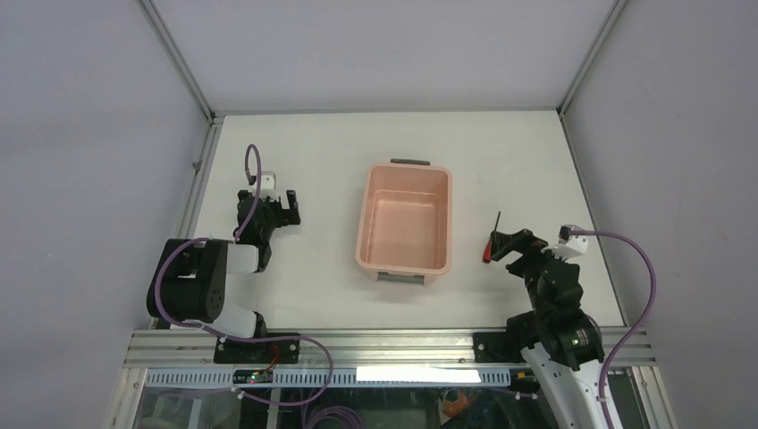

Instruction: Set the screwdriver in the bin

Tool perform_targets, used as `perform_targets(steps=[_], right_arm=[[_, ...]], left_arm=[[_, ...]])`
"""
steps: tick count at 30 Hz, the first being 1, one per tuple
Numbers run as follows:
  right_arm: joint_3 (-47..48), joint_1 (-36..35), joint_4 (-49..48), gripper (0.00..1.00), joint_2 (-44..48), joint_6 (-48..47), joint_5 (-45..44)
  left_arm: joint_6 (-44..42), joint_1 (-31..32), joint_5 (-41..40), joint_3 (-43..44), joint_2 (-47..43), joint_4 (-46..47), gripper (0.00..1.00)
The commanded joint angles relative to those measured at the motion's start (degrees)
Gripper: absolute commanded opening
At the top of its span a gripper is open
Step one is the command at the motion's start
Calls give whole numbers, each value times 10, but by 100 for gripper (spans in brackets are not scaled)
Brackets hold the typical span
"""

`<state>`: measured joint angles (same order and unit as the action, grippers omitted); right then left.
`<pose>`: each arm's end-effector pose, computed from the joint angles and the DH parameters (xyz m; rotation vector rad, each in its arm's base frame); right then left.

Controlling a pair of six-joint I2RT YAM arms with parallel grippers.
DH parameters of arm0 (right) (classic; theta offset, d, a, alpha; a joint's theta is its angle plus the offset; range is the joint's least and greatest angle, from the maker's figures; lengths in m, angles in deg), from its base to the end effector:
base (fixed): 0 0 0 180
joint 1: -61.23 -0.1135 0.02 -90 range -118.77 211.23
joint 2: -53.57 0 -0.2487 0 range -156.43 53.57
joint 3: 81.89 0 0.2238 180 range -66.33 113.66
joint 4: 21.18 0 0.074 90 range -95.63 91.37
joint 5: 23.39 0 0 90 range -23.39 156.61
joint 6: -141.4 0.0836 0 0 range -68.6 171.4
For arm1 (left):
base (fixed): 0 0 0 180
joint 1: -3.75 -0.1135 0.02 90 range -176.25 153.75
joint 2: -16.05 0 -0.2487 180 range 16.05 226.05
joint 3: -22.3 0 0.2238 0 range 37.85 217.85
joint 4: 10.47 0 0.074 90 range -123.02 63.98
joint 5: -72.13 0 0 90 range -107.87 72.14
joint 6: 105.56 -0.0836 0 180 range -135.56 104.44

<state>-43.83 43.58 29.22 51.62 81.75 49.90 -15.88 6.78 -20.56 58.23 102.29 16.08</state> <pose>0.1041 0.0079 0.2158 0.4055 1.7760 0.3293 0.2906 -0.0115 0.1260 0.0276 1.9848 0.0160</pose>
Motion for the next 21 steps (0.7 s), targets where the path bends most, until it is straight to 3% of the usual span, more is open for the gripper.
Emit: perform_targets(steps=[1, 7, 11, 14, 18, 19, 21], right_arm=[[35, 1, -16, 99, -7, -8, -12], [105, 2, -84, 91, -47, -74, 71], [198, 2, -84, 91, -179, -105, 73], [345, 2, 22, 91, -367, -107, 7], [535, 4, 230, 96, -598, -91, -83], [566, 6, 284, 97, -647, -88, -90], [579, 22, 296, 97, -715, -87, -59]], left_arm=[[11, 5, -2, 14, 0, 43, 99], [11, 5, -2, 14, 1, 43, 99], [11, 5, -2, 14, 0, 43, 99], [11, 5, -2, 14, 0, 43, 99], [11, 5, -1, 14, 0, 43, 99], [11, 5, -1, 14, 1, 44, 99], [11, 5, -2, 13, 0, 43, 99]])
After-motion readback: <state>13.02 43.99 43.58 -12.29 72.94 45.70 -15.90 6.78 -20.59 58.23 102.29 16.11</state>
